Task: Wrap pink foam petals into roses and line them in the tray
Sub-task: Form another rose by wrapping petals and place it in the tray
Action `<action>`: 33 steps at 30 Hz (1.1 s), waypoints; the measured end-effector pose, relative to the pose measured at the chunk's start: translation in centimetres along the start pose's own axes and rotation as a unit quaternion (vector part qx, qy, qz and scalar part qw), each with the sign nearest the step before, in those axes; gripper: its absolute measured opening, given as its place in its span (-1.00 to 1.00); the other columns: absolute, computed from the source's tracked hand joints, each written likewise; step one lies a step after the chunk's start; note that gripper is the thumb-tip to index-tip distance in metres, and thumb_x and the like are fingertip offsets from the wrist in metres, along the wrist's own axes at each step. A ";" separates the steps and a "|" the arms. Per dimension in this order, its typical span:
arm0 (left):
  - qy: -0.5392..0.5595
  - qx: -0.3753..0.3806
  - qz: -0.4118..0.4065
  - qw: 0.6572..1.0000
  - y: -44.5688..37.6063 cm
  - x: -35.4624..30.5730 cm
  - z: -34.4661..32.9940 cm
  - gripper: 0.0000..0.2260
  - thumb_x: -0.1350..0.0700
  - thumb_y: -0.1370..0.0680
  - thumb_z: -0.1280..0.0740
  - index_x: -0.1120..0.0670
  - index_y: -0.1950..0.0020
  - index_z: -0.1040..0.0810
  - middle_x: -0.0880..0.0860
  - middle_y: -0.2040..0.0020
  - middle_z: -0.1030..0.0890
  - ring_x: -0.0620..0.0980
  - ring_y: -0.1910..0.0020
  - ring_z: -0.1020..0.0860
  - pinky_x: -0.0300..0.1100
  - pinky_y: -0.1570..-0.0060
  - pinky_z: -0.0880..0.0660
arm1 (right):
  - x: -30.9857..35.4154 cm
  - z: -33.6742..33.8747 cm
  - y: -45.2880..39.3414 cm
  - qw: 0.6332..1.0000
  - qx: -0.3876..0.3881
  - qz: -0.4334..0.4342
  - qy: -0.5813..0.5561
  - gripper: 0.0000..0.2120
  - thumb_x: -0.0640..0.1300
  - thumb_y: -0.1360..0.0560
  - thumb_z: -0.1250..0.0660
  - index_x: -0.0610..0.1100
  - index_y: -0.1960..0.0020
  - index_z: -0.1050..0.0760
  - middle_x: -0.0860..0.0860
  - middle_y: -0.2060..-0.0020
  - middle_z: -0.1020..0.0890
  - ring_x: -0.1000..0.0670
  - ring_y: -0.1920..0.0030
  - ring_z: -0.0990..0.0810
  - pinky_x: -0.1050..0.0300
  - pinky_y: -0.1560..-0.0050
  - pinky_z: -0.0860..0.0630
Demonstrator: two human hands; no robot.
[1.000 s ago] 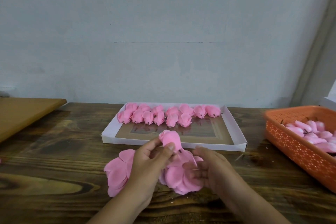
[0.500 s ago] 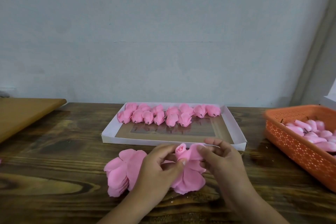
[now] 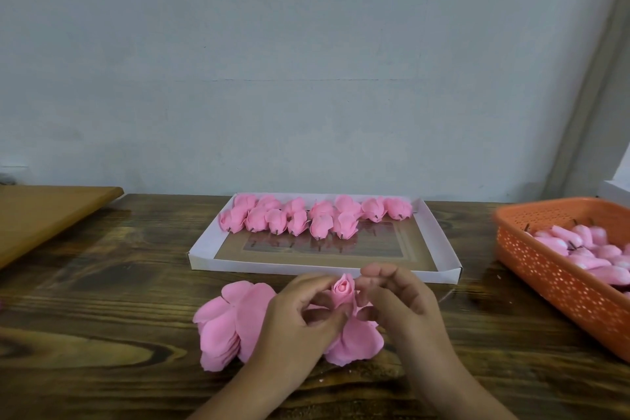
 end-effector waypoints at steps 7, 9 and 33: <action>0.036 -0.008 0.007 0.999 0.1 0.0 -0.1 -0.66 0.13 -0.43 -0.47 -0.25 -0.12 -0.68 -0.10 -0.03 -0.72 -0.10 0.03 -0.68 -0.27 0.08 -0.60 | 0.2 -0.1 -0.1 0.998 -0.007 0.042 0.046 -0.76 -0.49 -0.45 -0.37 -0.19 0.05 -0.61 -0.02 0.23 -0.70 0.05 0.22 -0.63 0.13 0.17 -0.57; 0.053 -0.015 0.019 0.998 0.1 0.3 0.0 -0.66 0.16 -0.43 -0.49 -0.14 -0.15 -0.69 -0.06 -0.05 -0.73 -0.07 0.01 -0.68 -0.27 0.07 -0.60 | 0.3 -0.1 -0.1 0.997 -0.001 0.048 0.052 -0.76 -0.43 -0.43 -0.43 -0.10 0.10 -0.65 -0.03 0.23 -0.69 0.04 0.23 -0.61 0.15 0.18 -0.56; 0.077 -0.012 -0.006 0.997 -0.3 -0.7 0.9 -0.94 0.03 -0.45 -0.50 0.00 0.16 -0.68 0.01 0.08 -0.71 -0.06 0.06 -0.67 -0.23 0.06 -0.59 | -2.1 -1.1 -0.2 0.966 0.108 -0.163 -0.167 -0.68 -0.20 -0.41 -0.46 -0.21 -0.16 -0.63 -0.19 -0.15 -0.67 -0.09 -0.06 -0.67 0.06 -0.11 -0.60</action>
Point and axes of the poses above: each hand's wrist, its own y-axis away from the middle knuckle, its own z-axis out of the back of the hand, x = y × z, the point moved 6 cm from there along -y, towards the middle knuckle
